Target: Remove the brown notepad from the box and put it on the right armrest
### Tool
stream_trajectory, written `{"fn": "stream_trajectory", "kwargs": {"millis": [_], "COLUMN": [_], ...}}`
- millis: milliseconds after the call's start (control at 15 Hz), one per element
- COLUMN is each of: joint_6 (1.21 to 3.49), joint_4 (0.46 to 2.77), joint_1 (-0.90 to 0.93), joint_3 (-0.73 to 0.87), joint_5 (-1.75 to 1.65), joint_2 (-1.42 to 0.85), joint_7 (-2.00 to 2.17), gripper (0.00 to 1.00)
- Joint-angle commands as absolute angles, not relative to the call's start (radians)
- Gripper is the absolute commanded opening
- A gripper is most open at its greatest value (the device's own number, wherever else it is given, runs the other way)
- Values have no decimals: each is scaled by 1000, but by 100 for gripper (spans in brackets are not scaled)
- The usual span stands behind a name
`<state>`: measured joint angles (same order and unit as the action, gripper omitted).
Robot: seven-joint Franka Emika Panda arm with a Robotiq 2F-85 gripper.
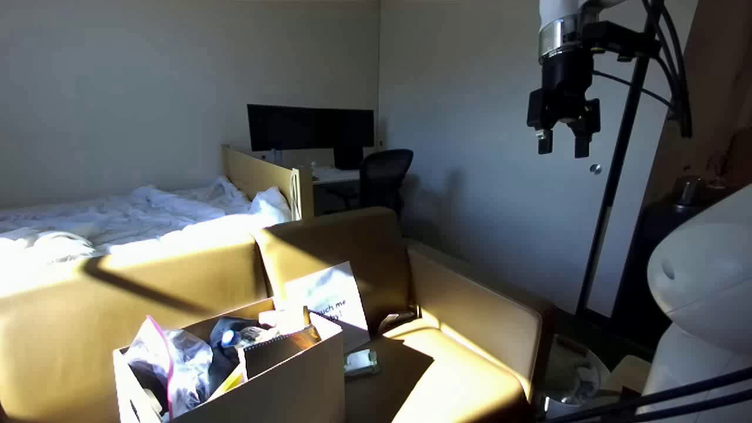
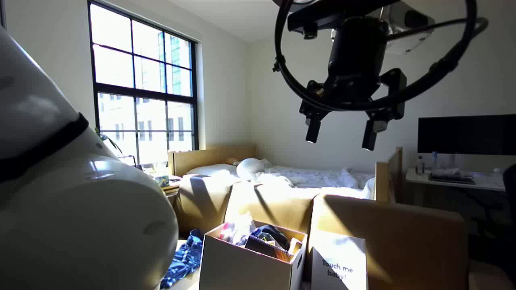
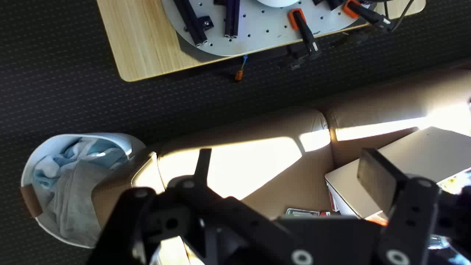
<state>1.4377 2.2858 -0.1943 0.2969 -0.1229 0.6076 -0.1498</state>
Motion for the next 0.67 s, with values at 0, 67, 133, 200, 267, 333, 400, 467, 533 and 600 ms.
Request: {"fn": "stream_trajectory", "kwargs": {"millis": [0, 67, 133, 200, 267, 333, 400, 467, 533, 600], "joint_6": [1437, 1437, 1437, 1437, 1437, 1437, 1441, 1464, 1494, 1542], "joint_4": [2284, 2284, 2284, 2284, 2284, 2284, 2268, 2260, 2254, 2250], "joint_1": [-203, -203, -203, -203, -203, -203, -181, -164, -146, -128], "joint_3": [290, 290, 290, 291, 291, 291, 297, 294, 287, 269], "joint_5": [-120, -120, -120, -120, -120, -120, -105, -97, -91, -84], "joint_2": [605, 605, 605, 605, 605, 605, 580, 570, 561, 549], "joint_7": [-154, -154, -154, -154, -154, -154, -193, -215, -234, -231], "gripper": [100, 100, 100, 100, 100, 100, 100, 100, 100, 100]}}
